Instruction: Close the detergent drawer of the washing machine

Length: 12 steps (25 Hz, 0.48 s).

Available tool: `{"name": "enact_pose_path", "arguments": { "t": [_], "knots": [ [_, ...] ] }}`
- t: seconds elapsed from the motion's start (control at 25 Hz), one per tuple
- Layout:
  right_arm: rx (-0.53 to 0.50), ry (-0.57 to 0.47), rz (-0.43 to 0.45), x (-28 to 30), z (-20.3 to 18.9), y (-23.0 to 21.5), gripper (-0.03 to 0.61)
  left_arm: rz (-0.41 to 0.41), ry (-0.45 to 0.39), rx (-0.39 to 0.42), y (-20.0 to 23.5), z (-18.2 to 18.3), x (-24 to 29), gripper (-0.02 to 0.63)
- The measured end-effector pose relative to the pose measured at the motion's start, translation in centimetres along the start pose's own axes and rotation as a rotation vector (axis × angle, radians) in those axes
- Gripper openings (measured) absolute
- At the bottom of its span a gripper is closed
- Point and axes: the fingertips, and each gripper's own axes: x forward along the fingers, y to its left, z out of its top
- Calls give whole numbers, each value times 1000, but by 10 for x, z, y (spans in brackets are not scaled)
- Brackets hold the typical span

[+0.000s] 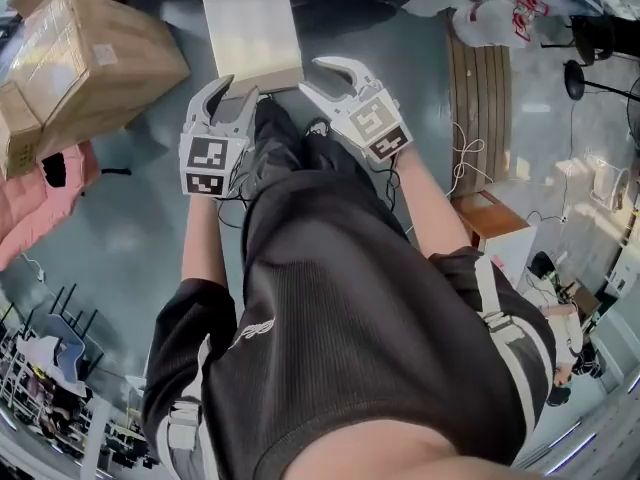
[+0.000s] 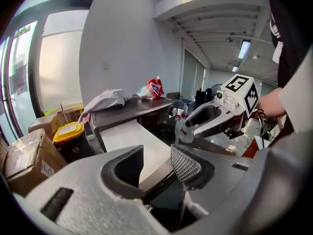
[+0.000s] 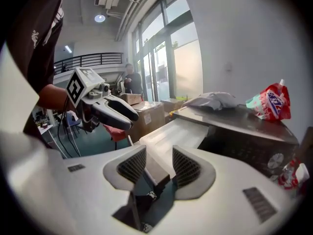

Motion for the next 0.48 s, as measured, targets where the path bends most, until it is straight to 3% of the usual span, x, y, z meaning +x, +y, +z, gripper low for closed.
{"name": "enact_pose_path", "arguments": {
  "t": [0.12,0.48],
  "knots": [
    [8,51,32,13,-19,5,173,-21,68,56,2,-25,3,181],
    [3,165,77,36,-56,24,175,-5,185,88,23,-71,2,199]
  ]
}}
